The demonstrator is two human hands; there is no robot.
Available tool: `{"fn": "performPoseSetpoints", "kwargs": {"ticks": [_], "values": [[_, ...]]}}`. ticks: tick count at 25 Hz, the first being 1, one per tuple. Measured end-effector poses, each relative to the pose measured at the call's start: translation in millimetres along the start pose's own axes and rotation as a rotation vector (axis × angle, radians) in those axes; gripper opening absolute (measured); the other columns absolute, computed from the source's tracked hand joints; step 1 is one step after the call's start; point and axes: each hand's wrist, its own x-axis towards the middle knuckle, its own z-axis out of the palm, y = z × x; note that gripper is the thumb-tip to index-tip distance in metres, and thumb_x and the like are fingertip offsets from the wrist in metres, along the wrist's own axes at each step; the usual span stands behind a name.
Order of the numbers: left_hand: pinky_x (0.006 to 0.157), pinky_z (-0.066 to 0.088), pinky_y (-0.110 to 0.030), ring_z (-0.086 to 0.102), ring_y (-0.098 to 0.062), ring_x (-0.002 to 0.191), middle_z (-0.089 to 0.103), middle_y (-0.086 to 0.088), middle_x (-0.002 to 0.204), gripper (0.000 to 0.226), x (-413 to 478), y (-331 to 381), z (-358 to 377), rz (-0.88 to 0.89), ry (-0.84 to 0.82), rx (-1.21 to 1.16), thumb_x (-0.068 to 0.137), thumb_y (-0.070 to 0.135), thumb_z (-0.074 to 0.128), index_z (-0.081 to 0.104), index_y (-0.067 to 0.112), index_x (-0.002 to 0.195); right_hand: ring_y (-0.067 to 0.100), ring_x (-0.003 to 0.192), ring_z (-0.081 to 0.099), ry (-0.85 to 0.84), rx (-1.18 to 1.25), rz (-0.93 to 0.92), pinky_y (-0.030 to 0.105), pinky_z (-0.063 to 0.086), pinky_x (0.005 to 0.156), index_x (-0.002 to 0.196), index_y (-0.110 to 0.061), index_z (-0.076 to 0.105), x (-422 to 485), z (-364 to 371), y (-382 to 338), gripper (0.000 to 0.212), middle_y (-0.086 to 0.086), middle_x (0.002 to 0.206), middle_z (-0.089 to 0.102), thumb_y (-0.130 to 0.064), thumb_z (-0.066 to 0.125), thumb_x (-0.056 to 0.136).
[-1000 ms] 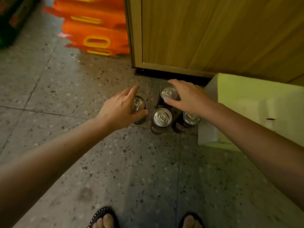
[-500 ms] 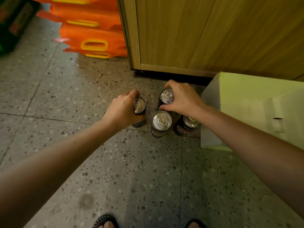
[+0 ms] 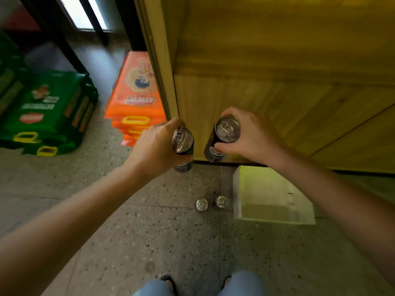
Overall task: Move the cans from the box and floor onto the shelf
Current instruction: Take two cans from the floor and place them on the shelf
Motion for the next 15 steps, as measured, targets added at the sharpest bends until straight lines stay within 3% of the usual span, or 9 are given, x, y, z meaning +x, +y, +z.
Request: {"fn": "performPoseSetpoints", "kwargs": {"ticks": [5,8,10,13,15], "values": [[0.083,0.051,-0.035,0.062,-0.029,0.102,0.066,-0.006,0.113,0.074,-6.9,121.4,-195.4,0.068,-0.008,0.049,0.058,0.037,0.081,0.045,0.027,0.122,0.014,0.090,0.060,0.074,-0.005,-0.046,0.026,0.051,0.073,0.111,-0.022,0.054,-22.9,-183.9,-138.8,0.059,-0.001,0.106,0.065,-0.035,0.081,0.060],[0.077,0.048,-0.031,0.063,-0.024,0.097,0.067,0.000,0.108,0.077,-11.8,187.6,-297.1,0.124,0.002,0.036,0.057,0.039,0.081,0.038,0.028,0.121,0.010,0.091,0.059,0.126,0.027,-0.049,0.018,0.048,0.072,0.113,-0.025,0.051,-35.1,-278.7,-207.7,0.063,-0.007,0.104,0.063,-0.034,0.082,0.059],[0.072,0.043,-0.027,0.063,-0.020,0.090,0.068,0.004,0.103,0.071,-13.2,231.2,-360.2,0.170,0.033,0.009,0.056,0.043,0.080,0.038,0.031,0.112,0.008,0.094,0.059,0.170,0.077,-0.034,0.024,0.051,0.077,0.114,-0.030,0.047,-42.2,-339.2,-250.3,0.066,-0.012,0.104,0.061,-0.033,0.082,0.058],[0.073,0.048,-0.030,0.063,-0.017,0.089,0.067,0.007,0.097,0.059,-10.3,277.7,-431.3,0.213,0.093,-0.037,0.055,0.042,0.079,0.046,0.029,0.102,0.008,0.095,0.060,0.256,0.150,-0.045,0.033,0.054,0.081,0.113,-0.033,0.046,-47.9,-406.1,-297.8,0.067,-0.016,0.101,0.061,-0.030,0.083,0.057],[0.063,0.044,-0.018,0.060,-0.013,0.084,0.063,0.010,0.092,0.055,-3.8,301.4,-467.9,0.261,0.137,-0.062,0.054,0.039,0.079,0.052,0.027,0.101,0.009,0.097,0.059,0.310,0.150,-0.037,0.033,0.053,0.082,0.113,-0.034,0.046,-49.1,-440.4,-320.5,0.065,-0.014,0.103,0.060,-0.031,0.081,0.058]]}}
